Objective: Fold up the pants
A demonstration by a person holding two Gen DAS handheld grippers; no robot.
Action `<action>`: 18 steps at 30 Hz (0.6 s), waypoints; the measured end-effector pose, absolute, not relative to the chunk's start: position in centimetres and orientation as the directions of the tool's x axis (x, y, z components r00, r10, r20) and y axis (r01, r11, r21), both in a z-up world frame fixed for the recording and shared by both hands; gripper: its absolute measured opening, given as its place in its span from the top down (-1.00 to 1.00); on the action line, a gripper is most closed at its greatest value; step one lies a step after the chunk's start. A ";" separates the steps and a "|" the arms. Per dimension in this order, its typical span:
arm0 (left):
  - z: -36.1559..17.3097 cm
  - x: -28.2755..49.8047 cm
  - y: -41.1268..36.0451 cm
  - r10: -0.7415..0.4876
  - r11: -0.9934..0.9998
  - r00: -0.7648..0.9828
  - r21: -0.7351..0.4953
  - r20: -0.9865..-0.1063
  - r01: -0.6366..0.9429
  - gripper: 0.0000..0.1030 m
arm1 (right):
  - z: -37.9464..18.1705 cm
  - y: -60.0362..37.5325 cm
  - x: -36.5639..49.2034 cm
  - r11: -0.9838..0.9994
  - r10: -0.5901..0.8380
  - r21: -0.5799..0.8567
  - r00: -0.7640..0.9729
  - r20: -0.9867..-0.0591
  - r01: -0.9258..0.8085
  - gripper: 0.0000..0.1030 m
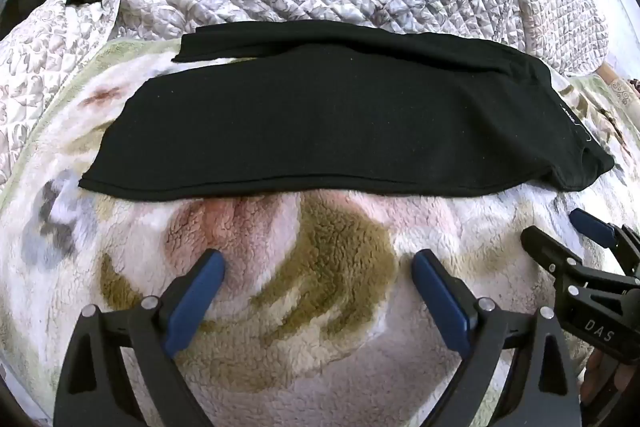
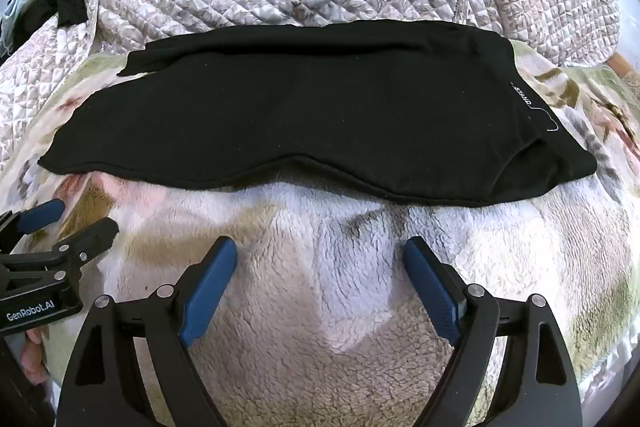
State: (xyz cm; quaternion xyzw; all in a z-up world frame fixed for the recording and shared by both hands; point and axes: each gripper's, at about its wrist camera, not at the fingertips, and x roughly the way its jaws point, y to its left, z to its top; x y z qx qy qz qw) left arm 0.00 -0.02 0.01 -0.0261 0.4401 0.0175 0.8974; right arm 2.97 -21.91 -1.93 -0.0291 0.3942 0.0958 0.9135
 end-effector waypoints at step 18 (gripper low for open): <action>0.2 0.2 0.1 -0.001 0.998 0.595 -0.037 -0.804 -0.049 -0.89 | -2.1 -21.9 3.0 0.980 0.147 0.016 0.669 -0.729 -0.198 -0.66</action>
